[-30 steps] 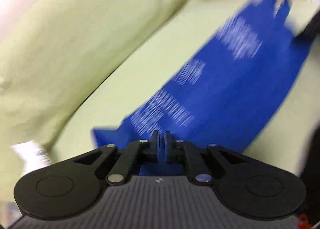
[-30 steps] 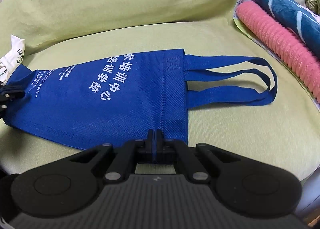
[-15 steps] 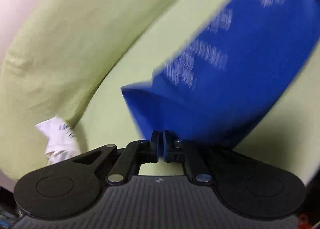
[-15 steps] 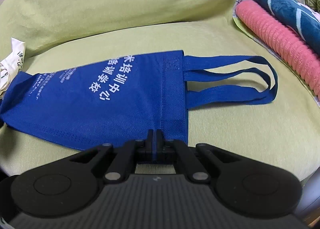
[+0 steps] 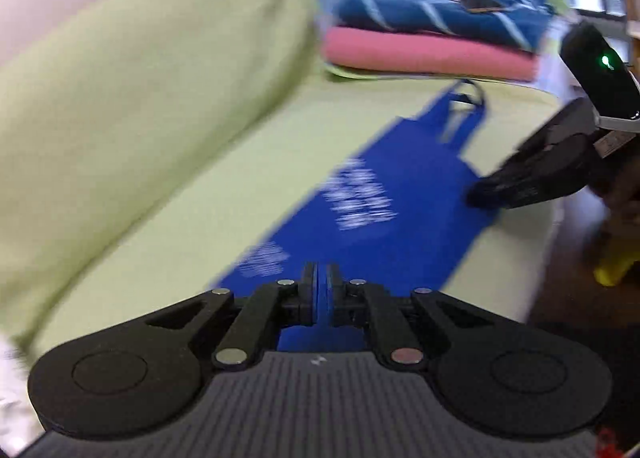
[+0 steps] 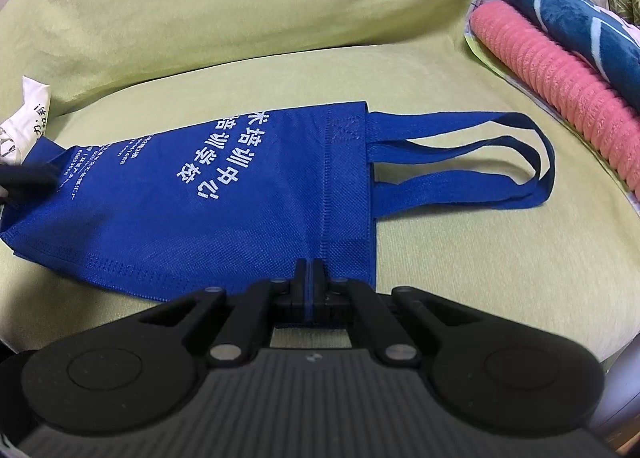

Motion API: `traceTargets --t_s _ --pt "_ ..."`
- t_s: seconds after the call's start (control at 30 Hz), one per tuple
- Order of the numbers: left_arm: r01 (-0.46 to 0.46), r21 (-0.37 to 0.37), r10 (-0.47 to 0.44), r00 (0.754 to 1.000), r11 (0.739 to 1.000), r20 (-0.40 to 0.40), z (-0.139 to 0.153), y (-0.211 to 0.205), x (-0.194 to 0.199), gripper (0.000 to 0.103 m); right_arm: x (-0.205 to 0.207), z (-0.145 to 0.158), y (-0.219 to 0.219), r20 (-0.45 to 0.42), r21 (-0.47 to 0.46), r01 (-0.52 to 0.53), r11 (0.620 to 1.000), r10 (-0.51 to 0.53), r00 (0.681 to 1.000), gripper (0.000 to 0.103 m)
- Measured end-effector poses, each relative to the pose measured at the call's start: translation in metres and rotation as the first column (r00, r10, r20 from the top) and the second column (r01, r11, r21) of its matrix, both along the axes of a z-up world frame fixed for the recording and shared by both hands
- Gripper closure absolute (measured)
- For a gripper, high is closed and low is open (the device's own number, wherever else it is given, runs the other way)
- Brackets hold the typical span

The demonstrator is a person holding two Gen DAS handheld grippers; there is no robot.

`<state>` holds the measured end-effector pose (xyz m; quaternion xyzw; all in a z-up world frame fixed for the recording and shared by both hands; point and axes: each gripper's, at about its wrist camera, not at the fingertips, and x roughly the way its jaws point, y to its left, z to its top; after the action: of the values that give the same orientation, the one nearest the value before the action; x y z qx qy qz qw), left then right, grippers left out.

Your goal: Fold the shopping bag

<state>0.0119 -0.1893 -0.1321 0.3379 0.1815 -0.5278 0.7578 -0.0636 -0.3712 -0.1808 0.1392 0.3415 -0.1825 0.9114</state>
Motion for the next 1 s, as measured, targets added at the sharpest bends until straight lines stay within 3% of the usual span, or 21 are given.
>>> traceTargets --t_s 0.13,0.2,0.33,0.43,0.57,0.7,0.8,0.93,1.0 --pt "0.036 0.086 -0.036 0.999 0.996 0.005 -0.028 -0.029 -0.001 0.097 -0.001 -0.001 -0.001 0.008 0.006 -0.001 1.0 0.001 1.0 0.103" --pt "0.039 0.128 -0.038 0.999 0.991 -0.006 -0.04 -0.037 0.002 0.103 -0.003 -0.001 -0.003 0.017 0.012 0.001 1.0 -0.001 1.0 0.103" --pt "0.056 0.181 -0.063 0.998 0.982 0.031 -0.039 -0.043 -0.007 0.103 -0.017 0.001 -0.005 0.069 0.073 0.062 0.995 -0.067 0.995 0.102" --pt "0.073 0.201 -0.086 0.995 0.977 0.058 -0.04 -0.044 -0.01 0.103 -0.042 0.008 -0.005 0.155 0.233 0.137 0.963 -0.176 0.972 0.082" --pt "0.07 0.207 -0.085 0.994 0.976 0.067 -0.042 -0.044 -0.01 0.103 -0.063 0.0 -0.013 0.177 0.478 0.204 0.854 -0.321 0.93 0.08" --pt "0.071 0.207 -0.087 0.994 0.976 0.068 -0.042 -0.045 -0.009 0.103 -0.067 -0.014 -0.02 0.132 0.619 0.247 0.746 -0.408 0.903 0.078" --pt "0.073 0.207 -0.088 0.994 0.976 0.068 -0.042 -0.045 -0.009 0.103 -0.07 -0.031 -0.027 0.117 0.722 0.26 0.642 -0.484 0.867 0.072" --pt "0.076 0.206 -0.091 0.994 0.976 0.064 -0.041 -0.045 -0.008 0.103 -0.068 -0.052 -0.032 0.134 0.788 0.25 0.563 -0.553 0.822 0.084" --pt "0.078 0.204 -0.092 0.994 0.976 0.058 -0.041 -0.045 -0.007 0.103 -0.063 -0.06 -0.035 0.146 0.812 0.232 0.536 -0.571 0.808 0.095"
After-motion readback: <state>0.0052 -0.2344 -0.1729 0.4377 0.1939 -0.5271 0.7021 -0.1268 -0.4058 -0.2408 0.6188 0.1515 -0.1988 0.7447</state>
